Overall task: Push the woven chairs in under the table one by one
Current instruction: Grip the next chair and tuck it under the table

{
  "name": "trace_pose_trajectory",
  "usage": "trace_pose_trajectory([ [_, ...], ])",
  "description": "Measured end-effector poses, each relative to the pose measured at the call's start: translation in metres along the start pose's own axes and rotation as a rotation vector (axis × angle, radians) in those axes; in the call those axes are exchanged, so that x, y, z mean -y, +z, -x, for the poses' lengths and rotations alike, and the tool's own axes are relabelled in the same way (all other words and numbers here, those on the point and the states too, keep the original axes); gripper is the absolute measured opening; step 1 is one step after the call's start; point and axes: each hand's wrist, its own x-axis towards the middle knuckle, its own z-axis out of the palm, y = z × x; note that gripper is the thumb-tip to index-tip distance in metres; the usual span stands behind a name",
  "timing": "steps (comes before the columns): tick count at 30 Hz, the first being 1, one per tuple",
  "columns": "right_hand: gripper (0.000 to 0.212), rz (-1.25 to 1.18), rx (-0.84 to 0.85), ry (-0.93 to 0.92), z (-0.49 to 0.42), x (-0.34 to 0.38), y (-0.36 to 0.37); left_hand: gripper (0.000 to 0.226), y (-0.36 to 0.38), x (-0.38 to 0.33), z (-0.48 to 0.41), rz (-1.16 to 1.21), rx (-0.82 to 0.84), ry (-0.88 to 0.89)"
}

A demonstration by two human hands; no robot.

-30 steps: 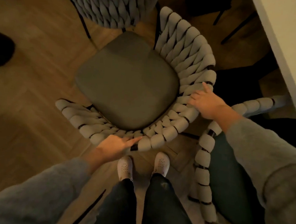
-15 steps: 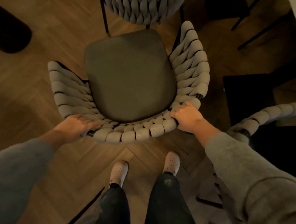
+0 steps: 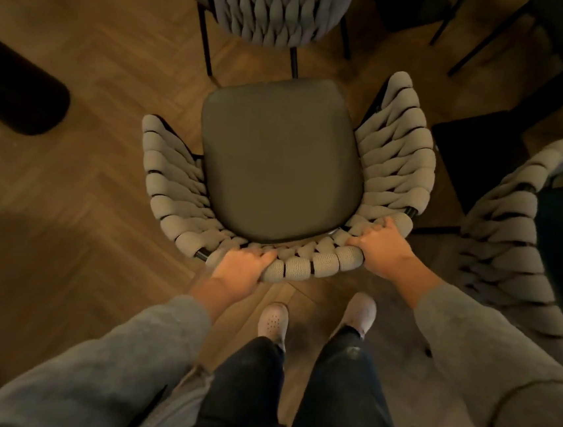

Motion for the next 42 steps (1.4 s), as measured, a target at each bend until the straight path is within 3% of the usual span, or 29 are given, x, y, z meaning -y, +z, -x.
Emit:
trace_pose_trajectory([
  [6,0.036,-0.116,0.06,0.054,0.049,0.066,0.02,0.059,0.022,0.015,0.041,-0.129,0.082,0.099],
  [15,0.049,-0.228,0.002,-0.067,0.078,0.132,0.053,0.056,0.039,0.056,0.079,-0.263,0.141,0.249],
  [21,0.054,-0.396,-0.013,0.042,0.104,0.159,0.09,0.057,0.044,0.047,0.087,-0.357,0.204,0.369],
  [35,0.05,-0.449,-0.059,0.286,0.013,0.104,0.034,0.053,-0.061,0.116,-0.067,-0.455,0.164,0.601],
  [42,0.047,-0.568,-0.114,0.383,-0.043,0.066,-0.006,0.064,-0.122,0.157,-0.164,-0.515,0.139,0.693],
])
